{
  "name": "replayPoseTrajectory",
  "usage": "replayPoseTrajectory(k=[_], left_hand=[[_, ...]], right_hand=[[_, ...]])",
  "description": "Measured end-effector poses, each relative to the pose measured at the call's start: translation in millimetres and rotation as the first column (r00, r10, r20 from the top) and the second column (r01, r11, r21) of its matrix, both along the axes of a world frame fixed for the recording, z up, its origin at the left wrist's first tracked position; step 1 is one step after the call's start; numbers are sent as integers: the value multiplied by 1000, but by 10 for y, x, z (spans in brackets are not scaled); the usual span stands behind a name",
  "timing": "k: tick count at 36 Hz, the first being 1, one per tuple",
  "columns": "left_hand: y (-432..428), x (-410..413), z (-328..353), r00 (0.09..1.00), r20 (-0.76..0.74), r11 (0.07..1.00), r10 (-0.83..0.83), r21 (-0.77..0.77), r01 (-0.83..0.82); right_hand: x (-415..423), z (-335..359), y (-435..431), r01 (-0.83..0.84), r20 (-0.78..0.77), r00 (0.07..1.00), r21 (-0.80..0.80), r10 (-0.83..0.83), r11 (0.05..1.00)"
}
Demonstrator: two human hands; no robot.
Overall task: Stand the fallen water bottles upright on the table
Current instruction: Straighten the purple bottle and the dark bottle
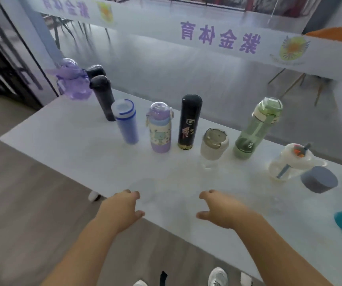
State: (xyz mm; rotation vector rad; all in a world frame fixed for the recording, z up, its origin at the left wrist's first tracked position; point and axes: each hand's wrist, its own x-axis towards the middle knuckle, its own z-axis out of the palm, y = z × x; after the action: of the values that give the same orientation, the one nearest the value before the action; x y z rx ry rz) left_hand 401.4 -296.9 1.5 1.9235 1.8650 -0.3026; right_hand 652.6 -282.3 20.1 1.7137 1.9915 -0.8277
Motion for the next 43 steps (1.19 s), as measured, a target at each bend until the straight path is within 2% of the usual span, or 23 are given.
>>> replayPoseTrajectory(k=[10, 20, 27, 35, 43], left_hand=[[-41, -1355, 330, 979, 33, 978, 204, 34, -205], [417, -2171, 543, 944, 58, 943, 324, 64, -327], [1149, -2746, 653, 945, 35, 936, 325, 131, -327], [2110, -3263, 814, 959, -28, 949, 283, 154, -276], [3016, -3504, 1034, 967, 43, 930, 252, 264, -254]], right_hand=[[-1388, 313, 327, -135, -65, 988, 100, 142, 986], [-2344, 531, 992, -265, -100, 952, 202, 289, 943], [-2922, 578, 1747, -291, -164, 926, 259, 339, 921], [-3448, 811, 2695, -297, -183, 898, 418, 399, 859], [-3610, 1066, 3363, -253, -156, 910, 523, 383, 814]])
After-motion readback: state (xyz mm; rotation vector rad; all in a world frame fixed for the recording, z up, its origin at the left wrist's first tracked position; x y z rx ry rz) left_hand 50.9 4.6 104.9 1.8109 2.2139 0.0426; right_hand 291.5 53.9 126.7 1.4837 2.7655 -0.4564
